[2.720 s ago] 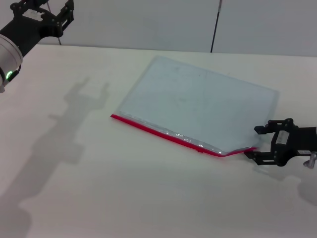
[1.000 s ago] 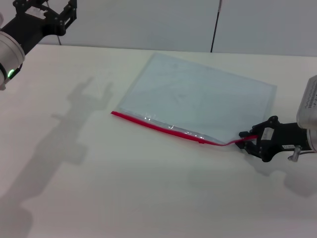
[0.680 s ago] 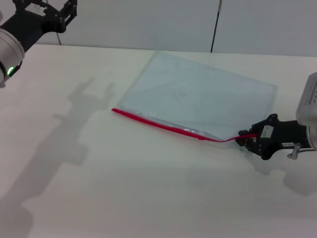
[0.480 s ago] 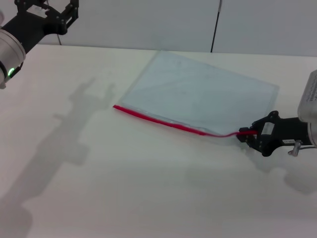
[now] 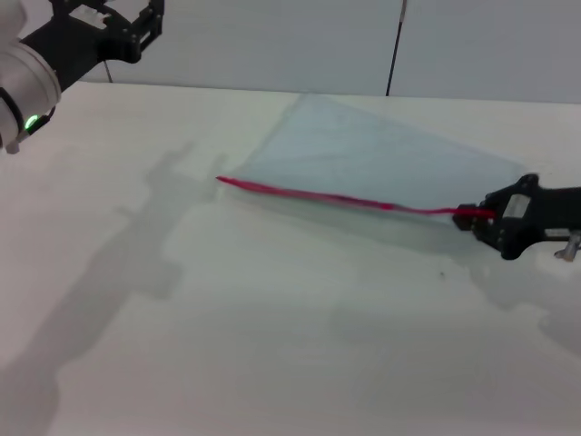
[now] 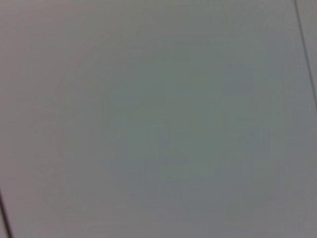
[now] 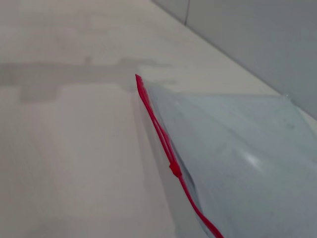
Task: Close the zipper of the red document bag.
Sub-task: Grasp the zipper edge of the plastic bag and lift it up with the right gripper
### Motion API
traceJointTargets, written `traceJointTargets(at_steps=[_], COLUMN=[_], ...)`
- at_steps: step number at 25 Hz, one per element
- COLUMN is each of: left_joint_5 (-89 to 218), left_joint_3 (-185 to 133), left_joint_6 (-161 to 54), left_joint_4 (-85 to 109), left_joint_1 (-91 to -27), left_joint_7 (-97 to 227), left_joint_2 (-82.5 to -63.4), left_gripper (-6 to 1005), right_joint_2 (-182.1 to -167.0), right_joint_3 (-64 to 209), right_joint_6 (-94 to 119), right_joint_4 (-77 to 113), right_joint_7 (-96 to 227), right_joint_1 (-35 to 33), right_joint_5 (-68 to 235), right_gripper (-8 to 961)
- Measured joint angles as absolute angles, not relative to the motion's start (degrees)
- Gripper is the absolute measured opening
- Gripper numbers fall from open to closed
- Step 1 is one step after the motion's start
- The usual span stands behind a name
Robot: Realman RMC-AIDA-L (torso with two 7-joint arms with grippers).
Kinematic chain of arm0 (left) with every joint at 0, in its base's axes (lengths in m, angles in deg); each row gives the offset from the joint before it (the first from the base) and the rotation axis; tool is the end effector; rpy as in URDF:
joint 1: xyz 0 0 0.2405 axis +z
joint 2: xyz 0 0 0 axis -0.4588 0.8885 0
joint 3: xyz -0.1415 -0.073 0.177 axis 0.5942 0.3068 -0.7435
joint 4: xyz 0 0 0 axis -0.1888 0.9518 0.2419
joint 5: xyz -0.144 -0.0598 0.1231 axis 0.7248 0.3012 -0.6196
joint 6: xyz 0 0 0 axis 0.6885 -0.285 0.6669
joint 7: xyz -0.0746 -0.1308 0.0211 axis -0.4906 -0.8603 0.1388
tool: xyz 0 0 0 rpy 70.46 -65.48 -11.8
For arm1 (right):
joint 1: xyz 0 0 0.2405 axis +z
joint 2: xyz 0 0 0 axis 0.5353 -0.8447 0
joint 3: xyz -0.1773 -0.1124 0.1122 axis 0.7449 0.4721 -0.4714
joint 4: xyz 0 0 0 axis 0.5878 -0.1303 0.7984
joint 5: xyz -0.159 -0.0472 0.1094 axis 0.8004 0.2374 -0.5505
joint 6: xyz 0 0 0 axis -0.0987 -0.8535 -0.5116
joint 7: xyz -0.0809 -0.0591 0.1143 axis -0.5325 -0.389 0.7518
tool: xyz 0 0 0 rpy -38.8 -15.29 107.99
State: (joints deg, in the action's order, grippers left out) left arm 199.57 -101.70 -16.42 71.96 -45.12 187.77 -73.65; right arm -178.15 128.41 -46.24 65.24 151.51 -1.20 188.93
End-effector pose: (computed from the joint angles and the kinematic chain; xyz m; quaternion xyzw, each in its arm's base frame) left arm -0.2079 0.3998 0.0764 -0.7970 -0.1312 -0.2396 0.5386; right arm 0.2340 0.3667 0.0031 -0.9677 0.1281 0.0286 0.2153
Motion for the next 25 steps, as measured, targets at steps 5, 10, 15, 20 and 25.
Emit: traceJointTargets(at_steps=[5, 10, 15, 20, 25], left_joint_5=[189.3, 177.6, 167.6, 158.3, 148.9], left_joint_3=[-101.7, -101.9, -100.8, -100.5, -100.5], left_joint_6=[-16.1, -13.7, -6.8, 1.4, 8.8], left_joint_4=[74.5, 77.8, 79.2, 80.4, 82.5], left_joint_1=[-45.4, -46.0, -48.4, -51.6, -54.7], left_joint_7=[180.2, 169.4, 158.6, 149.8, 143.7], left_joint_2=[-73.59, -73.68, -72.56, -71.24, -70.80], left_gripper=[543, 532, 531, 536, 538], right_joint_2=[-178.26, -178.32, -178.29, -178.30, -178.33], right_joint_3=[128.4, 128.4, 128.1, 126.5, 125.4], right_joint_6=[-48.4, -51.2, -52.5, -55.0, -55.9], right_joint_4=[72.3, 78.4, 83.5, 85.8, 86.6], right_joint_7=[154.3, 156.9, 158.5, 159.1, 159.3], right_joint_1=[-4.0, -6.4, -8.8, -9.7, -9.8], right_joint_5=[188.9, 188.5, 187.3, 187.0, 186.5], right_gripper=[68, 55, 49, 47, 46])
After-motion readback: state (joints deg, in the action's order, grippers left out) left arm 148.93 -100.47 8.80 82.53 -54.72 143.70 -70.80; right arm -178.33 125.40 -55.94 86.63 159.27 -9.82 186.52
